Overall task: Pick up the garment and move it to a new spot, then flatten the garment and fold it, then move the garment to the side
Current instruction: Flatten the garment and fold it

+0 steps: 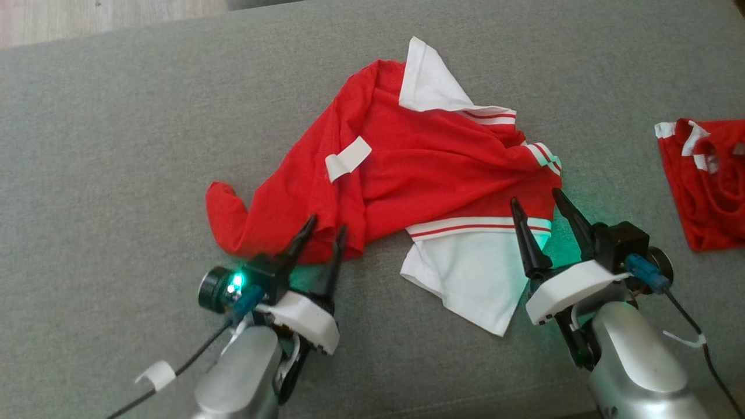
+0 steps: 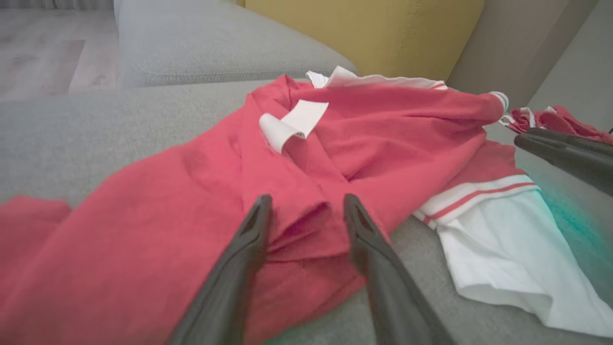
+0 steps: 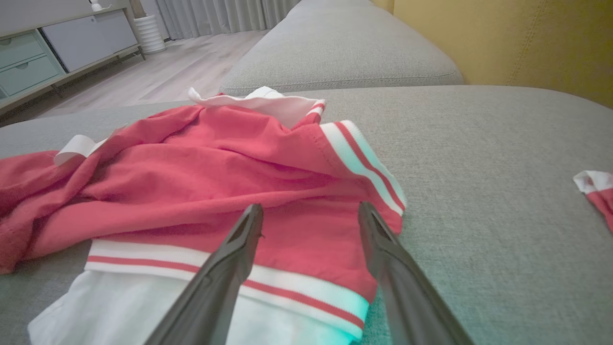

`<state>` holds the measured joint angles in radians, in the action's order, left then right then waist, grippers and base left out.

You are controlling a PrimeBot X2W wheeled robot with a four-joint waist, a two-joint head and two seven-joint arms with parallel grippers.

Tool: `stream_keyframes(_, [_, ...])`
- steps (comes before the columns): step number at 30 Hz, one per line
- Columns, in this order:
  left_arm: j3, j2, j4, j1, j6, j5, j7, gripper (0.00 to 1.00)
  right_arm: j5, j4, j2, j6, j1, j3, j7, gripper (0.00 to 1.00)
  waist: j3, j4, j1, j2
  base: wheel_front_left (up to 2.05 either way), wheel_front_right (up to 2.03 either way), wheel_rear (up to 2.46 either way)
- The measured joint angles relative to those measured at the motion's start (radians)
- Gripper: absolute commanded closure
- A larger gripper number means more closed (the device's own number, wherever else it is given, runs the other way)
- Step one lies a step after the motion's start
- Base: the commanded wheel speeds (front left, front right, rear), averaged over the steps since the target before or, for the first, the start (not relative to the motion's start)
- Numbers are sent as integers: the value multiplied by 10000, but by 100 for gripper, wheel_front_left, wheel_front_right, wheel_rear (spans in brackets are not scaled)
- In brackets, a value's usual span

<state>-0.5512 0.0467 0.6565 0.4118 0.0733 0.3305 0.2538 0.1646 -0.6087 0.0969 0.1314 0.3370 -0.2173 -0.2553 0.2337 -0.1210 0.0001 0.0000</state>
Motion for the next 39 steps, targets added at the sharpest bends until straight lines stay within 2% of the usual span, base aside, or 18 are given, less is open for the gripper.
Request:
stream_keyframes(1, [2, -4, 2, 79, -29, -44, -2, 95, 0, -15, -2, 0, -1, 12, 0, 0, -10, 15, 0, 0, 0, 0, 0])
stream_keyframes(2, [10, -2, 17, 148, -27, -73, 0, 100, 2, -31, -6, 0, 0, 13, 0, 0, -25, 32, 0, 0, 0, 0, 0])
stream_keyframes(8, [314, -6, 54, 224, -17, -79, -2, 100, 38, -125, -161, 0, -5, 56, 0, 0, -158, 197, 0, 0, 0, 0, 0])
stream_keyframes(14, [1296, 84, -1927, 1371, 309, -813, 0, 100, 121, -130, -205, 0, -118, 430, 0, 0, -440, 577, -1, 0, 0, 0, 0])
stream_keyframes(18, [1371, 510, -2554, 2477, 430, -1214, 31, 100, 230, -207, -234, 0, -621, 518, 0, 0, -712, 859, -2, 0, 0, 0, 0])
stream_keyframes(22, [1551, 1258, -1655, 3327, 514, -1233, 38, 100, 305, -282, -307, 0, -793, 234, 0, 0, -802, 913, -3, 0, 0, 0, 0])
stream_keyframes(27, [1647, 2219, -148, 4742, 533, -1233, 31, 100, 474, -186, -355, 0, -586, -255, 0, 0, -401, 599, -1, 0, 0, 0, 0])
stream_keyframes(33, [1737, 2738, 1131, 5898, 587, -1235, 29, 100, 642, -58, -366, 0, -296, -399, 0, 0, 131, 154, 0, 0, 0, 0, 0])
stream_keyframes(39, [2004, 3160, 2226, 6910, 50, -1467, 31, 100, 660, 40, -368, 0, -42, -451, 0, 0, 752, -341, 1, 0, 0, 0, 0])
